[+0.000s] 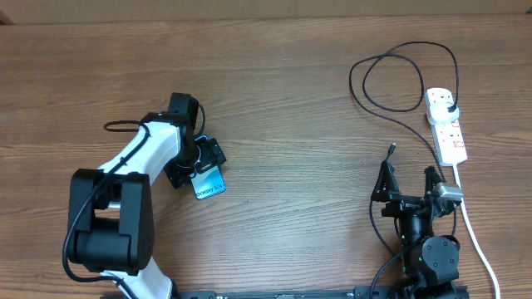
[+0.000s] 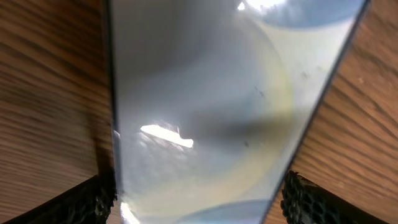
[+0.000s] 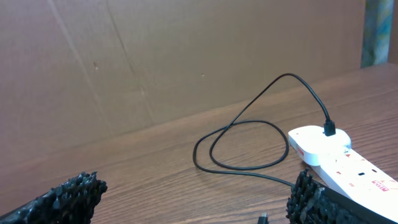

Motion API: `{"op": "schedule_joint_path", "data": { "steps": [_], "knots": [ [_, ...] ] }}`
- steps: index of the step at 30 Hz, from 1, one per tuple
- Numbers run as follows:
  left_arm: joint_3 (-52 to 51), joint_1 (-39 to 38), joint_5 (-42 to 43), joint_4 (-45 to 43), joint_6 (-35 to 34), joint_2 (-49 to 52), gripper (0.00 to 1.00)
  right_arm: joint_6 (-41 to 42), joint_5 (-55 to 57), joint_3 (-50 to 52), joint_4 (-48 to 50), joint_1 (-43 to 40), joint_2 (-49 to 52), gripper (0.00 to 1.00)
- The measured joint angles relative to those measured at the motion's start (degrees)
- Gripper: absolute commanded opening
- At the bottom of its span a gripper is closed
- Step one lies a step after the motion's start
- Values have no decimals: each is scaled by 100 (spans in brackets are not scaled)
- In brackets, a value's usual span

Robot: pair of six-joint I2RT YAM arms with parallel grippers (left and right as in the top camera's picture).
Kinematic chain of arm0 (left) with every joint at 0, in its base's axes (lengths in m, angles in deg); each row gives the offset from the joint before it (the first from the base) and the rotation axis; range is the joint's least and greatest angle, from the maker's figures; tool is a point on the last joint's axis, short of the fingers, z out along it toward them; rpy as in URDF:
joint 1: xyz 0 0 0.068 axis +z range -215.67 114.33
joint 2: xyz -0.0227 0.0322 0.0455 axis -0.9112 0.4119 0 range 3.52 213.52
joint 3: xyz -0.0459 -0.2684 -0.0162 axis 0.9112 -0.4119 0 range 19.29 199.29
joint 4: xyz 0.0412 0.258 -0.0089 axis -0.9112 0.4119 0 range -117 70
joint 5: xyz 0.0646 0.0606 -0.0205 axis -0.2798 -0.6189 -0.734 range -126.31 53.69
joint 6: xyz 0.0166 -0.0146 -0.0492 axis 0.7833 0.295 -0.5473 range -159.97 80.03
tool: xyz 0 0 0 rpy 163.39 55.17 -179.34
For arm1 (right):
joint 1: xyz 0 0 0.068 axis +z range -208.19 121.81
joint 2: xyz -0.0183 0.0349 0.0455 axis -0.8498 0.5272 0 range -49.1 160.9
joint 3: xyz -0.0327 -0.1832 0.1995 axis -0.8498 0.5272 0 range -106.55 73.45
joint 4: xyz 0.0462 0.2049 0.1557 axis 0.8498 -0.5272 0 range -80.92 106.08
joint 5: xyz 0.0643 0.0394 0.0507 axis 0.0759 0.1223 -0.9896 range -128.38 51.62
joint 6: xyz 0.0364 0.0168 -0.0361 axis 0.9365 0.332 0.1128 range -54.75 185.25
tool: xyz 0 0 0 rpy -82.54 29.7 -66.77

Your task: Plug charger to phone and switch on socket

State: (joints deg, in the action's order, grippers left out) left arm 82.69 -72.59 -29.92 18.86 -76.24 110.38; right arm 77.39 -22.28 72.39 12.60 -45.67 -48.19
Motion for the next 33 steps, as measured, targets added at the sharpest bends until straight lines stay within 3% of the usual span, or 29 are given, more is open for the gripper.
{"op": "schedule_joint_path", "data": {
  "steps": [18,22,25,33],
  "knots": [
    [282,22,-522,382,251,223,98,-2,2,0,-2,2,0,100],
    [249,22,-542,323,249,212,82,-2,2,0,-2,0,0,100],
    [249,22,-555,306,232,210,78,0,2,0,-4,2,0,100],
    [354,22,-525,439,415,256,77,-2,2,0,-2,0,0,100]
  ]
}}
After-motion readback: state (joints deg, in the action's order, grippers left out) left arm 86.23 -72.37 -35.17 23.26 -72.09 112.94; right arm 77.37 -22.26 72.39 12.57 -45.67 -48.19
